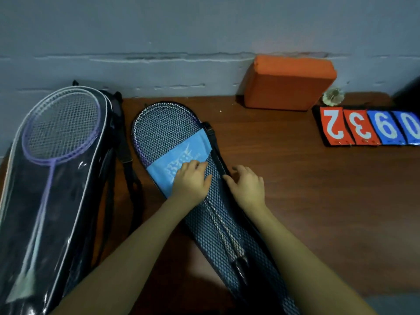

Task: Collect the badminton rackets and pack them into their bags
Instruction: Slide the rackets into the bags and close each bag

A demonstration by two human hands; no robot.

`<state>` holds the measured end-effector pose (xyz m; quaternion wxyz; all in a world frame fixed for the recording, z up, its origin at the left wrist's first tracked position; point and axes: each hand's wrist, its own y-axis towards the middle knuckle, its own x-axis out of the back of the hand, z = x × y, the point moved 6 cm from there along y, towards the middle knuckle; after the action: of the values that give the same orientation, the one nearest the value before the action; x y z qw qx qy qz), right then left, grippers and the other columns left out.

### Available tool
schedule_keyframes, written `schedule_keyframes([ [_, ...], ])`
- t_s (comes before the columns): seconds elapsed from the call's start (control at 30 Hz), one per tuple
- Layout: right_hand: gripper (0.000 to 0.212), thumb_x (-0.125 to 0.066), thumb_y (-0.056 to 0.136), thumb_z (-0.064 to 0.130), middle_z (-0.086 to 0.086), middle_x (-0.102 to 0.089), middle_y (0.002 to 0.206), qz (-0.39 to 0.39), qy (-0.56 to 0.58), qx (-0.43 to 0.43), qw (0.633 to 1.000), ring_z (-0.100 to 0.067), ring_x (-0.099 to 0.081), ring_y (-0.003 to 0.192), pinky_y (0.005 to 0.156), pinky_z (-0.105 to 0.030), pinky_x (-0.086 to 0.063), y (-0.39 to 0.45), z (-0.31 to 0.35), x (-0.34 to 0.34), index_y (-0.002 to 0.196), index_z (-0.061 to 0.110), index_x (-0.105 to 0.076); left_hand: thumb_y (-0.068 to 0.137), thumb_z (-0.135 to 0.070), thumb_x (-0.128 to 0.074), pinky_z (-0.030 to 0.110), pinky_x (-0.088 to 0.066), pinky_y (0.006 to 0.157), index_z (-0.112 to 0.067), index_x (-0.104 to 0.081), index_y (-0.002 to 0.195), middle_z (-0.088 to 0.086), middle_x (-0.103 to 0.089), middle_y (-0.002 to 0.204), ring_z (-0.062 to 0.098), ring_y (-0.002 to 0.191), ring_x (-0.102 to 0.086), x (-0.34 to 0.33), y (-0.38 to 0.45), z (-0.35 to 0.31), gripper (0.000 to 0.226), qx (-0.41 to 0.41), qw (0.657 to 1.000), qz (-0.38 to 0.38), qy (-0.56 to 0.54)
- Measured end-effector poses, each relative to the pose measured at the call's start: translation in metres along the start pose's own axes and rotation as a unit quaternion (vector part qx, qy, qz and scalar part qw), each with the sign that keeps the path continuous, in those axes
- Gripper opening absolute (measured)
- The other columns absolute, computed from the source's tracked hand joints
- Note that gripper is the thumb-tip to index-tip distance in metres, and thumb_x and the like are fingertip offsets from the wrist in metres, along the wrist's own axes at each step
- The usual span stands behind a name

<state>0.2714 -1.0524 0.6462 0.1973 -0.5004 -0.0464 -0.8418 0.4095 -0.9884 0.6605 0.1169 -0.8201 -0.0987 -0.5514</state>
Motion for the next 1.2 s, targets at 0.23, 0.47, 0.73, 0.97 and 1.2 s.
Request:
schedule_keyframes([
  [0.23,0.02,-0.054,0.09,0.025,-0.006,-0.064,0.103,0.023,-0.014,-0.03,0.999,-0.03,-0.058,0.099,0.084,-0.039,-0.038,0.026,0.011,-0.031,0.104,0.012,-0.059,0.084,-0.035,-0.042,0.043,-0.051,0.071,0.002,-0.063,0.106,0.017,-0.065,0.092,0.038,0.083,-0.061,-0.015,0.028,0.014,0.048,-0.021,0.997,-0.027,-0.072],
  [0.47,0.012,-0.062,0.082,0.014,-0.001,-0.064,0.075,-0.009,0.18,0.076,0.981,-0.012,-0.059,0.068,0.066,-0.033,-0.049,0.02,0.023,-0.005,0.088,0.007,-0.071,0.09,-0.039,-0.046,0.048,-0.049,0.086,0.002,-0.045,0.129,0.02,-0.059,0.112,0.034,0.103,-0.057,-0.005,0.045,0.023,0.057,0.049,0.974,-0.064,-0.212],
  [0.73,0.004,-0.069,0.078,0.001,0.012,-0.054,0.069,0.02,0.281,0.092,0.955,0.002,-0.052,0.065,0.061,-0.011,-0.037,0.003,0.033,0.016,0.081,-0.001,-0.071,0.084,-0.02,-0.066,0.031,-0.052,0.074,-0.011,-0.045,0.13,0.006,-0.061,0.099,0.019,0.084,-0.061,0.012,0.059,0.017,0.051,0.176,0.917,-0.058,-0.354],
  [0.97,0.008,-0.066,0.082,0.003,0.011,-0.06,0.073,-0.009,0.263,0.066,0.963,-0.002,-0.056,0.069,0.066,-0.014,-0.044,-0.011,0.021,0.038,0.078,0.01,-0.07,0.086,-0.008,-0.063,0.024,-0.05,0.079,-0.01,-0.049,0.129,0.006,-0.059,0.1,0.015,0.084,-0.06,0.037,0.023,0.007,0.045,0.176,0.866,-0.142,-0.446],
  [1.2,0.012,-0.063,0.086,0.009,0.0,-0.063,0.088,-0.062,0.219,0.059,0.972,-0.003,-0.055,0.075,0.066,-0.014,-0.042,-0.016,0.009,0.056,0.096,0.012,-0.07,0.083,0.0,-0.062,0.006,-0.04,0.062,-0.004,-0.054,0.124,-0.007,-0.046,0.075,-0.001,0.056,-0.047,0.063,-0.008,0.008,0.042,0.132,0.85,-0.183,-0.476],
])
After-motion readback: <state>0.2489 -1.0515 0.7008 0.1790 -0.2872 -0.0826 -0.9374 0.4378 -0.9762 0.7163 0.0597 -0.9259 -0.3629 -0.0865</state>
